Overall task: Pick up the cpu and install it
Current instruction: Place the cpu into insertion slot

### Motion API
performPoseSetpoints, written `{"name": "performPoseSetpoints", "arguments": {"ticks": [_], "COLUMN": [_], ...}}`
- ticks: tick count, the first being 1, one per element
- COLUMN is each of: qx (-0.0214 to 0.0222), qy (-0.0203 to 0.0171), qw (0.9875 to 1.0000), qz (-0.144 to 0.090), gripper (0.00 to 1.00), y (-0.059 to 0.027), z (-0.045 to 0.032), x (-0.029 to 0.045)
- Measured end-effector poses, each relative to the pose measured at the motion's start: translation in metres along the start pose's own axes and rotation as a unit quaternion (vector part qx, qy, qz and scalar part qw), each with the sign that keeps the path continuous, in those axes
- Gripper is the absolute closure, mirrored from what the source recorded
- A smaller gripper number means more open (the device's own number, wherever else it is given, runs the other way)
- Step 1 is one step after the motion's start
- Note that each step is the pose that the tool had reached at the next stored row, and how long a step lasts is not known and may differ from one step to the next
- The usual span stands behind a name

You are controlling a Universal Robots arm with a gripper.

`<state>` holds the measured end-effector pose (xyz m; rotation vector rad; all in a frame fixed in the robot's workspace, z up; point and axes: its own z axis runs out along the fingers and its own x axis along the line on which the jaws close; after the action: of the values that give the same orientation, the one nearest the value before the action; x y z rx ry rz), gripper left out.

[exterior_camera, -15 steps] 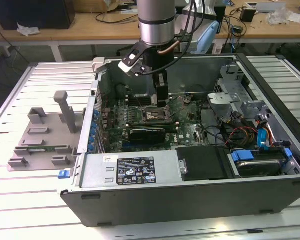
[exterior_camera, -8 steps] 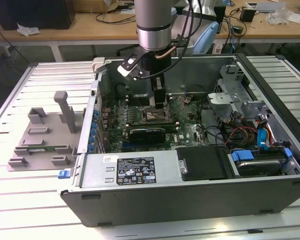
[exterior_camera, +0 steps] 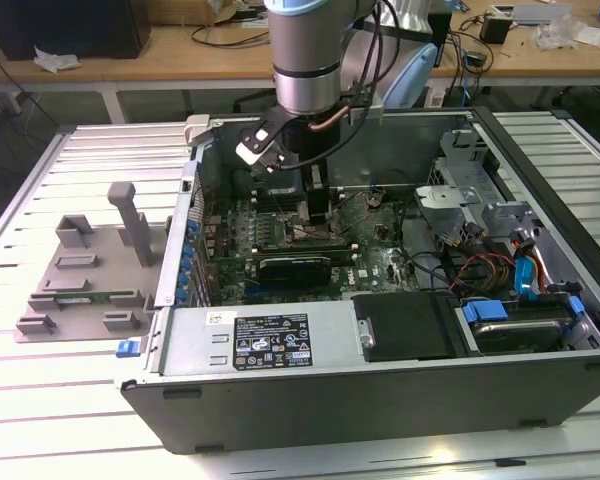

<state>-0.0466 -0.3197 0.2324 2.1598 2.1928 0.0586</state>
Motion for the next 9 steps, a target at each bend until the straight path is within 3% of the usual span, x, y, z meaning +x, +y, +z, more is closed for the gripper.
{"name": "performPoseSetpoints", "arguments": {"ticks": [4, 9], "qx": [0.0011, 0.0024], "qy": [0.0, 0.0], "qw": [1.0, 1.0], "qz": [0.0, 0.0], "gripper": [0.45, 0.45], "y": [-0.0007, -0.0011], "z": [0.0101, 0.0163], "x": [0.0002, 0.0005]}}
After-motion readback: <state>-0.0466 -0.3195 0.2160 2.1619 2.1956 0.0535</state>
